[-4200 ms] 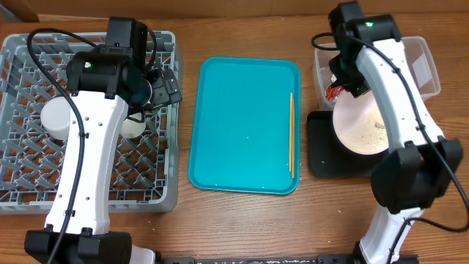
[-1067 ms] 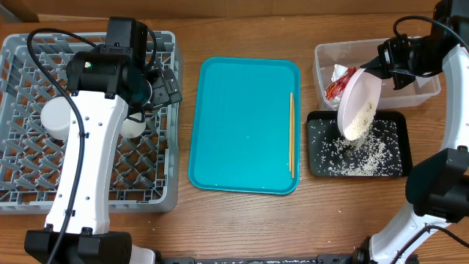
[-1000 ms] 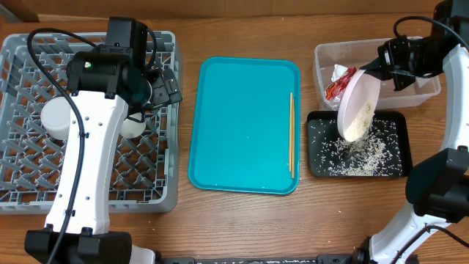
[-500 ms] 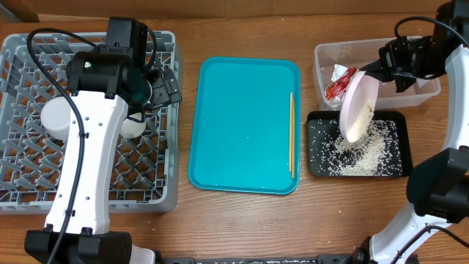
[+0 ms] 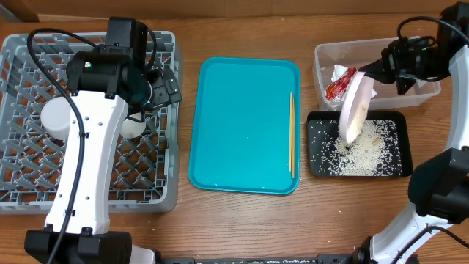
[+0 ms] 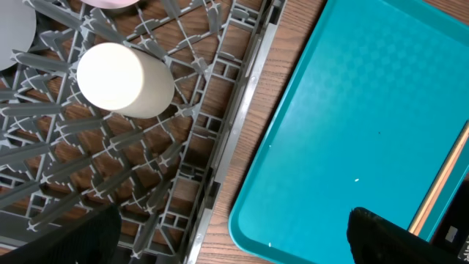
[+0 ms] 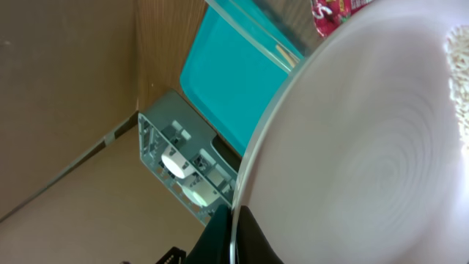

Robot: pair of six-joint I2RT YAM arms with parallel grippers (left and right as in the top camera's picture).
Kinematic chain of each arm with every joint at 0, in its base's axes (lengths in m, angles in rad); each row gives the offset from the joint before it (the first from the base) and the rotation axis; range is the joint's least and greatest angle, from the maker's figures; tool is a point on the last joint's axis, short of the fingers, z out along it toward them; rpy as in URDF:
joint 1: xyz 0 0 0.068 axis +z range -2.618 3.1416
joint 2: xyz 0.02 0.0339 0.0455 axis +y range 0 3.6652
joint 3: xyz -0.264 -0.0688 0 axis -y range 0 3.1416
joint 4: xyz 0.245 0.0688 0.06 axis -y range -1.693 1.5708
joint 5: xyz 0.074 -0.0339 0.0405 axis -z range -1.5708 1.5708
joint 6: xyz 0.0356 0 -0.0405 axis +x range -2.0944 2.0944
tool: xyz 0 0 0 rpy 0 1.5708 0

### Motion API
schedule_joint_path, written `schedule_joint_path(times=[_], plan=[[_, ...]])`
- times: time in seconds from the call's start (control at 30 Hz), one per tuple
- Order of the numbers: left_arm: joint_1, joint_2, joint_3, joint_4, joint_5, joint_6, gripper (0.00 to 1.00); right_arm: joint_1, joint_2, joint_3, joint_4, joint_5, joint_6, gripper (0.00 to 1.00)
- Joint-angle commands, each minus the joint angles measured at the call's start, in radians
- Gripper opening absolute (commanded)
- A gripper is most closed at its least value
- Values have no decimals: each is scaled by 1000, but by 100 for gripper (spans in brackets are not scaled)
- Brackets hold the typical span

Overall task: Sort waste into correct bins and load items into the dishwasher
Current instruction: 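Tip the plate to pour the rice onto the black tray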

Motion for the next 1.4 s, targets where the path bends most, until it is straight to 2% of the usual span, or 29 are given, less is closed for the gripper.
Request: schedule_joint_path(times=[0.0,0.13,0.23,0.37,0.47,0.57,0.67,1.37], plan=[[0,6,6,0,4,-13,100,-11,-28,12,9,46,2,4],[0,6,6,0,4,-13,100,-16,-31,12,-36,-15,-77,4],[0,6,6,0,4,-13,100,-18,-30,12,-13,16,-54,4],[0,6,6,0,4,-13,100,-18,-31,12,-18,-82,-107,4],[0,6,6,0,4,-13,100,-18,-30,12,6,-73,-78,4],[0,6,6,0,4,-13,100,-18,-30,12,-41,-267,-220,4],[0,6,6,0,4,-13,100,-18,-30,12,-3,-246,-191,4],[0,6,6,0,4,-13,100,-10,-30,12,-28,-290,-214,4]])
